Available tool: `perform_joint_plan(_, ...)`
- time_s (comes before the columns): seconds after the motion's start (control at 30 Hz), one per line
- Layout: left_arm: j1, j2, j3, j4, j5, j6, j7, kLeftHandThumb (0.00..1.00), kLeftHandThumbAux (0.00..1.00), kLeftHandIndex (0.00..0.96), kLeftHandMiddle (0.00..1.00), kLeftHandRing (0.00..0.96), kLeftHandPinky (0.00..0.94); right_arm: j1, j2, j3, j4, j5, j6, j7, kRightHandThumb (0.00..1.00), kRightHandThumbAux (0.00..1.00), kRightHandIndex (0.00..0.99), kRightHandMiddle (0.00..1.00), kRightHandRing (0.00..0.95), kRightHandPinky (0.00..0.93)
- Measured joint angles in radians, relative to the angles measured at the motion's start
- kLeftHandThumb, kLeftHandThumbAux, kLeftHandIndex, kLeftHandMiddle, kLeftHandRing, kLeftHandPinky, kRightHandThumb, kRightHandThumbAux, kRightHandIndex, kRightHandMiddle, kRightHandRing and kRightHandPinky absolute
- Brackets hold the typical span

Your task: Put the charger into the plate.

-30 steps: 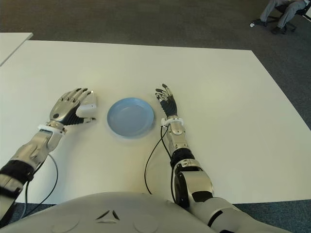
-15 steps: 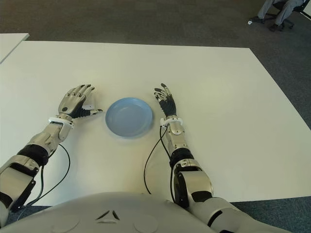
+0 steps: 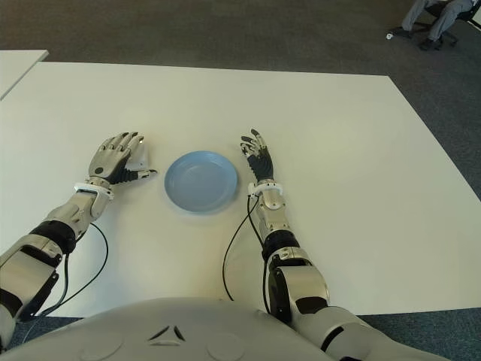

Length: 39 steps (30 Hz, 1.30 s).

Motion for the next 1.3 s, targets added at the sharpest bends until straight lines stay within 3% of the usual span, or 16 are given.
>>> perform_joint_plan(0.83, -0.11, 0.011, -0.167, 0.201, 0.013, -0.006, 0.045, 0.278, 0.251, 0.0, 0.0, 0.0, 0.0, 0.025, -0.005, 0.0, -0.029, 0.001, 0.0, 0.015, 0.0, 0.569, 0.064, 0.255, 0.245, 0.222)
perform_joint_plan(1.3, -0.128, 0.015, -0.175, 0.247, 0.003, -0.014, 0.044, 0.237, 0.286, 0.0, 0.0, 0.0, 0.0, 0.033, -0.014, 0.001, -0.039, 0.001, 0.0, 0.026, 0.0, 0.566, 0.063, 0.263, 0.249, 0.222)
